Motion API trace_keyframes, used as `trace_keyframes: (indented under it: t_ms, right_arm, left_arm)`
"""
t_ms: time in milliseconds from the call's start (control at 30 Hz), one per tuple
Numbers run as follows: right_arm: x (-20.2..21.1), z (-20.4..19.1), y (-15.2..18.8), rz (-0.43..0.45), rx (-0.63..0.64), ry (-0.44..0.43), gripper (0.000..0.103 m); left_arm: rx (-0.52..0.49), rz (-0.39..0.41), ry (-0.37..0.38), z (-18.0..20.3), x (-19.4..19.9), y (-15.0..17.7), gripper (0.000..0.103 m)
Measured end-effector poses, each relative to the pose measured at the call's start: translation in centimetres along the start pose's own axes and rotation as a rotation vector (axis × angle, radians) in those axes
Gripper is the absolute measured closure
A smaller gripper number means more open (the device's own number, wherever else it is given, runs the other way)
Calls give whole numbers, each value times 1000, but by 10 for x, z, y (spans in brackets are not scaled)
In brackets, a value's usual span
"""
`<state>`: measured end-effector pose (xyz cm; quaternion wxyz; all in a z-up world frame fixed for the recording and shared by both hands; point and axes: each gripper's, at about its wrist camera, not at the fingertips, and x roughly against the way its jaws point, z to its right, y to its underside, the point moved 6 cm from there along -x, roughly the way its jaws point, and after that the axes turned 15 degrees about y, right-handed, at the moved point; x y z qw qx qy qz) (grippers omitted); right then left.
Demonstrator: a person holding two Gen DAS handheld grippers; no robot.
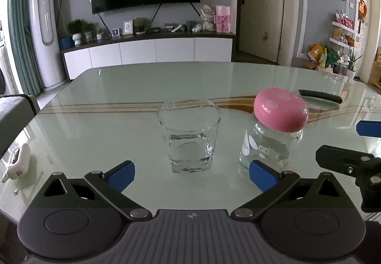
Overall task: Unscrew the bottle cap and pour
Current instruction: 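Move both tools toward the pink-capped glass jar on the table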
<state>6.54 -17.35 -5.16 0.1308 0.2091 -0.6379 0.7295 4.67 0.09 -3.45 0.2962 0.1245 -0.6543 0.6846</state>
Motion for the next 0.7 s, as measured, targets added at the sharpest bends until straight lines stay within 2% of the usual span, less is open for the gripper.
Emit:
trace_keyframes:
  t_ms: [200,367,400,700]
  right_arm:
    - [-3,-3,1,-24,19,10,0]
    - [-8,-7,0,-32,70,36,0]
    - [-6,-8,1,-26,79,33,0]
    - [-4,-6,1,-32,91,8,0]
  left_arm:
    - [-19,4,5,2,4,4,0]
    - [-32,-32,-5,7,-9,1,0]
    - [-24,-40,-1,9,-20,-1,0]
    - [-14,-33,-9,4,-18,-3,0]
